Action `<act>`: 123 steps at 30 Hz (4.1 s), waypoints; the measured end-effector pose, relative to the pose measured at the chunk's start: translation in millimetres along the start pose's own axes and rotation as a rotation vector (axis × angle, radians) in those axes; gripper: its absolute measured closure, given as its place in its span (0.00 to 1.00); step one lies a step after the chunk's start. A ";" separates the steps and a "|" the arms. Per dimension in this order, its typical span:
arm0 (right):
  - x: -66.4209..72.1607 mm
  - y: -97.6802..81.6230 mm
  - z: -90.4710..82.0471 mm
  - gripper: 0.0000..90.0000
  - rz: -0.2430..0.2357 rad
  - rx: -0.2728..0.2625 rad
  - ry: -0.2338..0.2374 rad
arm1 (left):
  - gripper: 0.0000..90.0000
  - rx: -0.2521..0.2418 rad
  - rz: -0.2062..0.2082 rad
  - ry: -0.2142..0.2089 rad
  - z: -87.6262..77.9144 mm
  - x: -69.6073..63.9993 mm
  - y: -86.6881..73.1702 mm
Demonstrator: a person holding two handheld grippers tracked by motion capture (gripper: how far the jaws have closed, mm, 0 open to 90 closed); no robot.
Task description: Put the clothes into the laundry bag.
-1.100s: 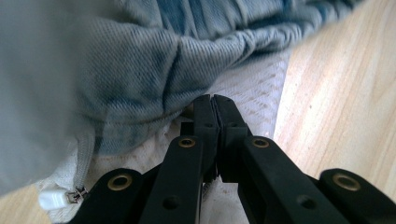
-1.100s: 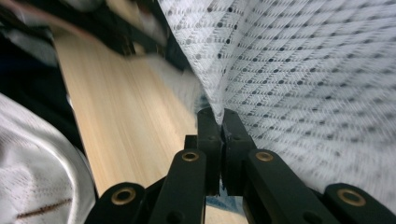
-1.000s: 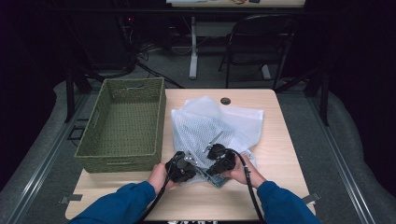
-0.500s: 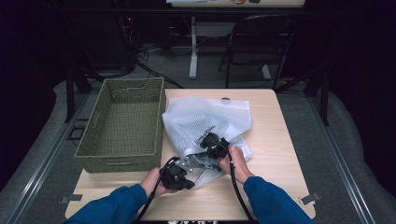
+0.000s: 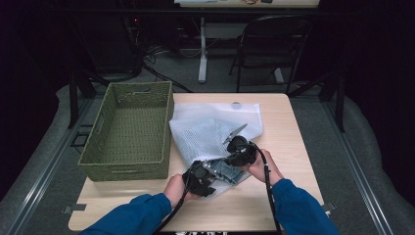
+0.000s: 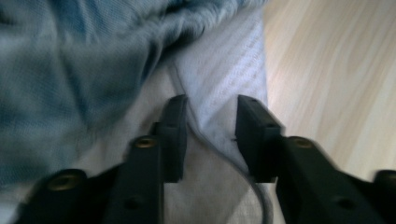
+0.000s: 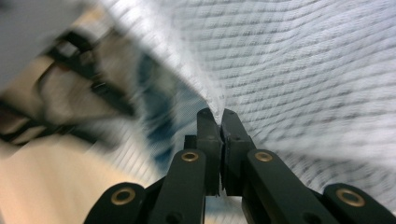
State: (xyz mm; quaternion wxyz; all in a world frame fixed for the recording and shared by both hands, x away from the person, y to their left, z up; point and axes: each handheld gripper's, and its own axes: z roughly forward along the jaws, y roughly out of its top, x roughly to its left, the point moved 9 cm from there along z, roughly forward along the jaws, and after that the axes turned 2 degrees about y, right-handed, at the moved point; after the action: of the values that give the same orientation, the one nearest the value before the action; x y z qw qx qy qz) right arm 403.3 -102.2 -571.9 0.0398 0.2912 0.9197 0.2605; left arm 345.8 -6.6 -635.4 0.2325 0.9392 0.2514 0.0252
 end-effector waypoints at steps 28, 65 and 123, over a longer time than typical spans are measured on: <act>-7.1 14.6 67.6 1.00 0.036 0.045 -0.110 | 1.00 -0.097 0.190 -0.345 -41.4 -37.9 -17.7; 19.5 -4.8 21.8 0.97 -0.041 0.036 0.141 | 0.98 -0.086 0.052 -0.074 -23.6 14.0 -14.2; -5.0 -26.4 24.3 0.97 0.002 0.148 0.031 | 0.98 -0.133 0.117 -0.180 12.7 -36.9 33.3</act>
State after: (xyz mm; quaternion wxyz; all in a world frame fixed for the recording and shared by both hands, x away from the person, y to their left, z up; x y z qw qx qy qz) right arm 399.3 -112.3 -606.5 0.0036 0.2904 0.9366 0.1961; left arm 331.1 -55.3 -629.2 0.3140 0.9332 0.1722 -0.0291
